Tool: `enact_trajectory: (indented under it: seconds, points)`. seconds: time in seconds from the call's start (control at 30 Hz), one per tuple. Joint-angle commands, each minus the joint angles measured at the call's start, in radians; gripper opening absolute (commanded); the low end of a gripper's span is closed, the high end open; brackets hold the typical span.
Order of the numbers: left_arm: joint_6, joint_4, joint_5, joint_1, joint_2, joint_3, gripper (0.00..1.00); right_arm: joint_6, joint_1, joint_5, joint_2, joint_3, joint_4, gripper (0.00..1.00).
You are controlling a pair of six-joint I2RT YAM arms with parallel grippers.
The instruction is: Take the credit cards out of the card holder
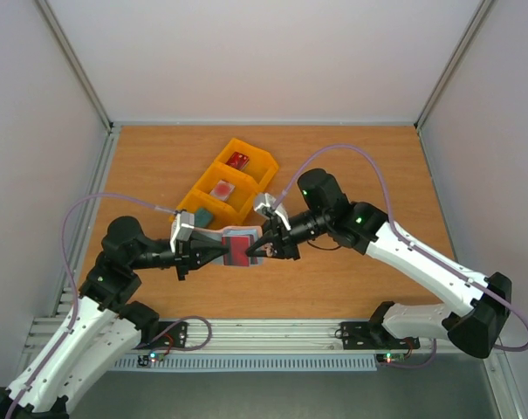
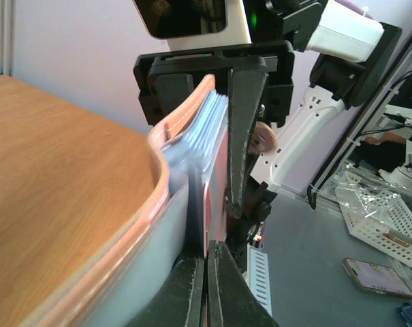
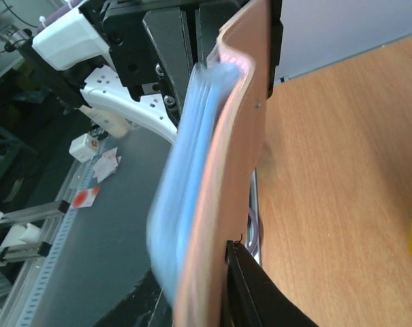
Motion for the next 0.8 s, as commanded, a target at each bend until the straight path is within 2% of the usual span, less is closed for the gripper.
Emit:
enact_trajectory:
  seconds: [0.0,0.1,0.2,0.33,0.47,0.6,0.77]
  points:
    - [-0.019,0.037,-0.003,-0.006,-0.007,0.023,0.00,-0.005,0.004,-0.011,-0.055,-0.004,0.060,0.22]
    - [-0.053,0.049,-0.029,-0.005,-0.008,0.019,0.00,0.015,-0.003,0.026,-0.084,-0.028,0.071,0.21]
    - [-0.080,0.064,-0.027,-0.005,-0.010,0.012,0.00,0.016,-0.010,0.048,-0.109,-0.046,0.073,0.10]
    - [-0.093,0.064,-0.027,-0.005,-0.013,0.011,0.00,0.011,-0.026,0.043,-0.121,-0.046,0.052,0.02]
    - [-0.080,0.042,-0.022,-0.003,-0.015,0.013,0.00,0.008,-0.030,0.037,-0.122,-0.040,0.042,0.01]
    - [-0.088,0.070,-0.016,-0.003,-0.017,0.005,0.12,0.022,-0.030,-0.001,-0.090,-0.018,0.045,0.01]
    - [-0.093,0.071,-0.008,-0.003,-0.015,0.008,0.14,0.020,-0.030,-0.017,-0.073,-0.013,0.052,0.01]
